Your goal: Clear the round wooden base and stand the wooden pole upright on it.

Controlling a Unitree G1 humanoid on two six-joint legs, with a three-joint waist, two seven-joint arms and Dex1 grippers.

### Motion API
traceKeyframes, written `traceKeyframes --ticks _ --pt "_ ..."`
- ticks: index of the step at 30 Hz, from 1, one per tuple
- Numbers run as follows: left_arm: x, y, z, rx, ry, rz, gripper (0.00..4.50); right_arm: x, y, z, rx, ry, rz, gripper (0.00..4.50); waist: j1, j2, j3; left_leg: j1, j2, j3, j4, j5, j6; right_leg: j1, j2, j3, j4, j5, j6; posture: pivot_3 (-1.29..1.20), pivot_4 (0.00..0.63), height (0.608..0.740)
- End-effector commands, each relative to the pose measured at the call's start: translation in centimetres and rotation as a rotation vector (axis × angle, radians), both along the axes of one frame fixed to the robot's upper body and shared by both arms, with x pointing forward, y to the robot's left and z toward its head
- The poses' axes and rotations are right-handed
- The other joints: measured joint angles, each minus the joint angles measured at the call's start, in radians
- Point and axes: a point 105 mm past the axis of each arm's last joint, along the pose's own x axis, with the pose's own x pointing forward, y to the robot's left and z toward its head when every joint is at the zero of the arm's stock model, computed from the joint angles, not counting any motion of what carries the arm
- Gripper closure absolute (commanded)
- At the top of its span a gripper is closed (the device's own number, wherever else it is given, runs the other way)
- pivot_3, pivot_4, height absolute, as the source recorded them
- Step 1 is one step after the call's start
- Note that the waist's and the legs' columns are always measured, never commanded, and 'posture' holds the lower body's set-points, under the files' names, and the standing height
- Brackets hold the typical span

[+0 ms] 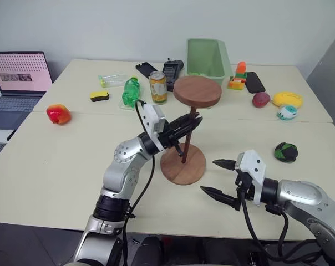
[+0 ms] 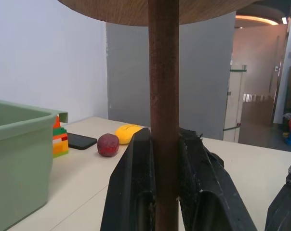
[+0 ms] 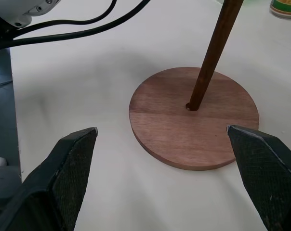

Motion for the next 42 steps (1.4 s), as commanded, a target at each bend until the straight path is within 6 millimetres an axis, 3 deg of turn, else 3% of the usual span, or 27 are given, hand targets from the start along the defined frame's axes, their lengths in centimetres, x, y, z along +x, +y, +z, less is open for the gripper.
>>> traceKeyframes --ticks 1,24,42 --pt "0.2 0.8 -1.5 0.043 0.058 0.033 4.24 0.0 0.1 1.0 0.014 -0.04 0.003 0.0 0.0 0.0 0.0 0.0 0.0 0.0 0.0 0.0 0.0 0.0 0.0 0.0 0.0 0.0 0.0 0.0 0.15 0.74" --pt "0.2 1.7 -2.1 0.047 0.075 0.096 4.24 0.1 0.2 1.1 0.016 -0.046 0.007 0.0 -0.001 0.0 0.0 0.001 0.0 0.0 -0.001 0.0 0.0 0.0 0.0 0.0 -0.001 0.0 0.0 0.0 0.15 0.74" --pt "-0.5 0.0 -0.6 0.019 0.024 0.033 4.24 -0.4 0.4 1.2 0.019 -0.03 0.043 0.0 0.001 0.0 0.0 -0.001 0.0 0.0 -0.002 0.0 0.0 0.0 0.0 0.0 -0.005 0.0 0.0 0.0 0.15 0.74"
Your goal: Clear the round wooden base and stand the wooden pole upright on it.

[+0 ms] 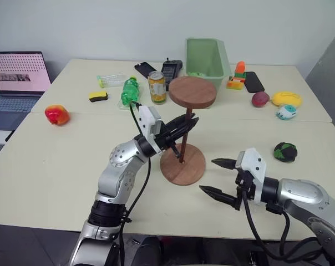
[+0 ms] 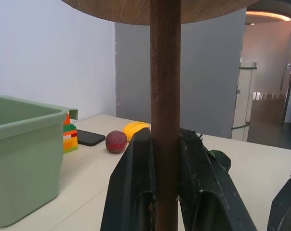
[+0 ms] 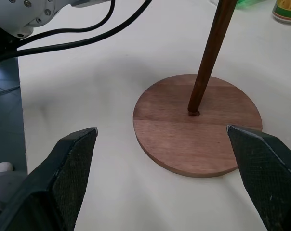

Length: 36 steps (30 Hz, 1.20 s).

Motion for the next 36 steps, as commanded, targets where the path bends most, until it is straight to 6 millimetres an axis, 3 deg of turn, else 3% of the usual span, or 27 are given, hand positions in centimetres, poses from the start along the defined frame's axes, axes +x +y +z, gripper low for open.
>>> traceKeyframes --ticks 1,19,30,36 --pt "0.0 -0.7 -0.6 0.017 0.027 -0.007 4.24 -0.3 0.2 0.7 0.0 -0.033 0.02 0.0 0.0 0.0 0.0 0.0 0.0 0.0 0.0 0.0 0.0 0.0 0.0 0.0 0.0 0.0 0.0 0.0 0.15 0.74" --pt "0.0 -1.2 -0.3 0.021 0.001 -0.015 4.24 -0.3 0.2 0.5 -0.006 -0.034 0.013 0.0 0.001 0.0 0.0 -0.001 0.0 0.0 0.0 0.0 0.0 0.0 0.0 0.0 -0.001 0.0 0.0 0.0 0.15 0.74" --pt "0.1 -1.0 -1.5 0.027 -0.012 -0.002 4.24 -0.4 0.1 0.6 -0.008 -0.037 0.014 0.0 0.002 0.0 0.0 -0.001 0.0 0.0 0.0 0.0 0.0 0.0 0.0 0.0 -0.001 0.0 0.0 0.0 0.15 0.74" --pt "-0.1 0.7 -3.5 0.056 0.051 0.046 4.24 -0.3 0.2 0.7 -0.004 -0.041 0.01 0.0 0.001 0.0 0.0 0.0 0.0 0.0 -0.001 0.0 0.0 0.0 0.0 0.0 -0.001 0.0 0.0 0.0 0.15 0.74"
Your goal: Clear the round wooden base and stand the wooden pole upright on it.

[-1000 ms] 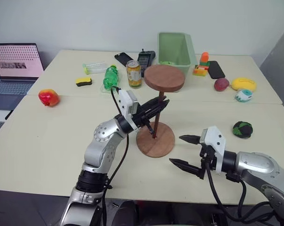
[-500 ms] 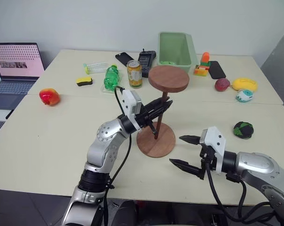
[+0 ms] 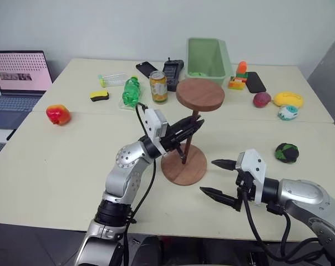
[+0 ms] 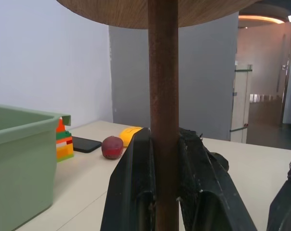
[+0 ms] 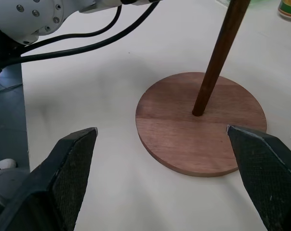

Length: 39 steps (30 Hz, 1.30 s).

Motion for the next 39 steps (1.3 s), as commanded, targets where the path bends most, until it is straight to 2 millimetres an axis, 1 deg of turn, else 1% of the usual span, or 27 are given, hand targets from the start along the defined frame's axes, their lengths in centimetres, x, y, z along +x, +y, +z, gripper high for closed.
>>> traceKeyframes --ticks 1,5,11,22,24,25,26,28,31,35,39 --pt "0.4 1.4 -3.1 0.07 0.099 0.056 4.24 -0.3 0.3 0.8 0.005 -0.045 0.01 0.0 0.0 0.0 0.0 0.0 0.0 0.0 0.0 0.0 0.0 0.0 0.0 0.0 0.0 0.0 0.0 0.0 0.15 0.74" --pt "0.2 1.8 -4.0 0.085 0.123 0.068 4.24 -0.1 0.3 0.9 0.015 -0.047 0.004 0.0 0.0 0.0 -0.001 0.001 0.0 0.0 0.0 0.0 0.0 0.001 0.0 0.0 0.0 0.0 0.0 0.0 0.15 0.74" --pt "0.6 2.6 -5.2 0.108 0.17 0.112 4.24 0.1 0.3 1.0 0.03 -0.044 -0.011 0.0 -0.001 0.0 -0.003 0.002 0.0 0.0 -0.001 0.0 0.0 0.002 0.0 0.0 0.0 0.0 0.0 0.0 0.15 0.74" --pt "0.5 2.5 -4.9 0.156 0.141 0.109 4.24 0.2 0.4 1.0 0.038 -0.046 -0.019 0.0 -0.003 0.0 -0.004 0.005 0.0 0.001 -0.002 0.0 0.0 0.003 0.001 0.001 0.0 0.0 0.0 0.0 0.15 0.74" --pt "0.2 2.3 -4.7 0.171 0.128 0.089 3.54 0.2 0.4 1.1 0.04 -0.046 -0.02 0.0 -0.003 0.0 -0.004 0.005 0.0 0.001 -0.002 0.0 0.0 0.003 0.001 0.001 0.0 0.0 0.0 0.0 0.15 0.74" --pt "0.0 2.1 -4.6 0.181 0.122 0.071 3.51 0.2 0.4 1.1 0.041 -0.045 -0.02 0.0 -0.004 0.001 -0.004 0.005 0.0 0.001 -0.002 0.0 0.0 0.003 0.001 0.001 0.0 0.0 0.0 0.0 0.15 0.74" --pt "-0.1 2.0 -4.5 0.187 0.12 0.057 3.38 0.2 0.4 1.1 0.041 -0.045 -0.02 0.0 -0.005 0.002 -0.004 0.005 0.0 0.001 -0.002 0.0 0.0 0.003 0.001 0.001 0.0 0.0 0.0 0.0 0.15 0.74" --pt "-0.6 1.5 -4.3 0.21 0.106 0.022 2.92 0.1 0.4 1.0 0.042 -0.045 -0.021 0.0 -0.004 0.001 -0.002 0.004 -0.001 0.002 -0.002 0.0 0.0 0.001 0.001 0.002 0.0 0.0 0.0 0.0 0.15 0.74" --pt "-1.5 0.7 -4.2 0.243 0.094 -0.042 2.34 0.2 0.3 1.0 0.042 -0.045 -0.026 0.0 0.002 0.0 -0.001 -0.003 0.001 -0.001 -0.002 0.0 0.0 -0.003 0.001 -0.001 -0.001 0.0 0.0 0.0 0.15 0.74" --pt "-1.4 0.8 -4.3 0.274 0.097 -0.044 2.34 0.2 0.3 1.0 0.042 -0.046 -0.029 0.0 0.004 0.0 -0.001 -0.004 0.001 -0.002 -0.002 0.0 0.0 -0.002 -0.001 -0.001 -0.005 0.0 0.0 0.0 0.15 0.74" --pt "-0.7 2.2 -4.3 0.382 0.086 -0.026 2.34 0.5 0.1 1.1 0.045 -0.052 -0.045 0.0 0.001 0.0 -0.001 -0.003 0.0 -0.001 -0.002 0.0 0.0 -0.002 -0.001 -0.001 -0.006 0.001 0.001 0.0 0.15 0.74"
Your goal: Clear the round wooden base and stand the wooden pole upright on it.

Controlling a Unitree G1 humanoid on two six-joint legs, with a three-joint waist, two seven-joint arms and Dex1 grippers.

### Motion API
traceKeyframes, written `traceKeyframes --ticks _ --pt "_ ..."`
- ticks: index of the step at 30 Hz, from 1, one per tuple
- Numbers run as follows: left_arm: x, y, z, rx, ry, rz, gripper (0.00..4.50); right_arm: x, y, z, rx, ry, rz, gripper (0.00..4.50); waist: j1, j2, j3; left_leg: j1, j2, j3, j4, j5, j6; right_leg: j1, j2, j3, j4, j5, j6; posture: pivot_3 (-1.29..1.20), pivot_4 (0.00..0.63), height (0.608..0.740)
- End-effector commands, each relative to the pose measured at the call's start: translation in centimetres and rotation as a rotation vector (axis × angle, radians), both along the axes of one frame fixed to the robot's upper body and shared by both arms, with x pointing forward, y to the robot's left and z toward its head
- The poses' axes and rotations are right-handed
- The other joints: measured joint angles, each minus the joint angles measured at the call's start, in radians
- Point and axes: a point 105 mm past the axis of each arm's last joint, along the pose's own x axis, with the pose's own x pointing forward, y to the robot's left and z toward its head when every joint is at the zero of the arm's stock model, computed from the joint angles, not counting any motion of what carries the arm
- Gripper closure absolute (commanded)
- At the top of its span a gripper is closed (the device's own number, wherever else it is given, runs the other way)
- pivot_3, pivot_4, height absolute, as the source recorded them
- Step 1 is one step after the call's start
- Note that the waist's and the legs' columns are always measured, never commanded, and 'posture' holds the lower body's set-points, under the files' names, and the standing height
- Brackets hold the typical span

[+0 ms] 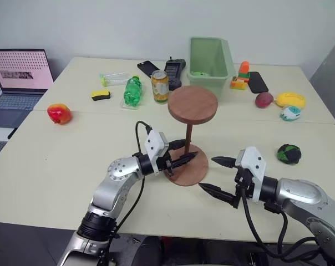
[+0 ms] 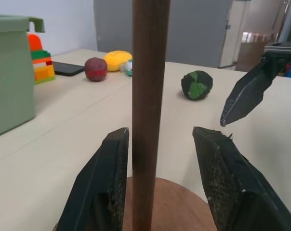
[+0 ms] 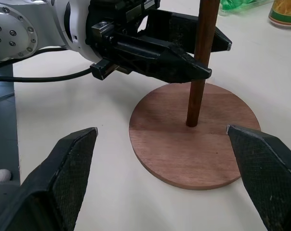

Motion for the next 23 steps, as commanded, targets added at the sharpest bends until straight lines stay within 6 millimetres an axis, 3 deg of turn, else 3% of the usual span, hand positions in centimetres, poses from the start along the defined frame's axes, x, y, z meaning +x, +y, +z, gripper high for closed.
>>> traceKeyframes --ticks 1,6,11,15,18,23 --pt "0.4 0.9 1.1 0.082 -0.056 -0.011 2.34 0.1 -0.2 0.8 0.013 -0.038 -0.015 0.0 -0.002 0.0 0.0 0.0 0.0 0.0 0.0 0.0 0.0 0.0 0.0 0.0 0.0 0.0 0.0 0.0 0.15 0.74" --pt "1.3 3.9 1.6 0.28 -0.121 -0.012 2.34 0.5 -1.1 0.9 0.001 -0.055 -0.035 0.0 -0.003 0.0 0.0 0.0 -0.001 0.0 0.0 0.0 0.0 0.0 0.001 0.0 0.0 0.0 0.0 0.0 0.15 0.74" --pt "-0.9 8.7 1.4 0.446 0.016 -0.028 2.34 0.5 -3.2 2.0 -0.045 -0.123 -0.037 0.0 -0.007 0.001 0.002 0.0 0.0 0.001 -0.003 0.0 0.0 -0.001 0.001 0.0 -0.001 0.0 0.0 0.0 0.15 0.74" --pt "-0.9 13.9 2.0 0.487 0.086 0.14 2.34 0.2 -5.7 3.3 -0.052 -0.166 -0.033 0.0 -0.006 0.001 0.003 0.002 0.003 0.002 -0.008 0.0 0.0 -0.001 0.0 0.001 -0.002 0.0 0.0 0.0 0.15 0.74" --pt "-0.6 18.8 2.1 0.511 0.125 0.327 2.34 -0.2 -7.9 3.8 -0.074 -0.147 -0.034 0.0 -0.006 0.001 0.003 0.002 0.004 0.002 -0.009 0.0 0.0 -0.002 0.0 0.001 -0.002 0.0 0.0 0.0 0.15 0.74" --pt "-1.1 21.2 2.0 0.509 0.129 0.409 2.34 -0.4 -9.6 3.7 -0.127 -0.135 -0.023 0.0 -0.006 0.001 0.003 0.003 0.004 0.004 -0.009 0.0 0.0 -0.001 0.0 0.002 -0.002 0.0 0.0 0.0 0.15 0.74"
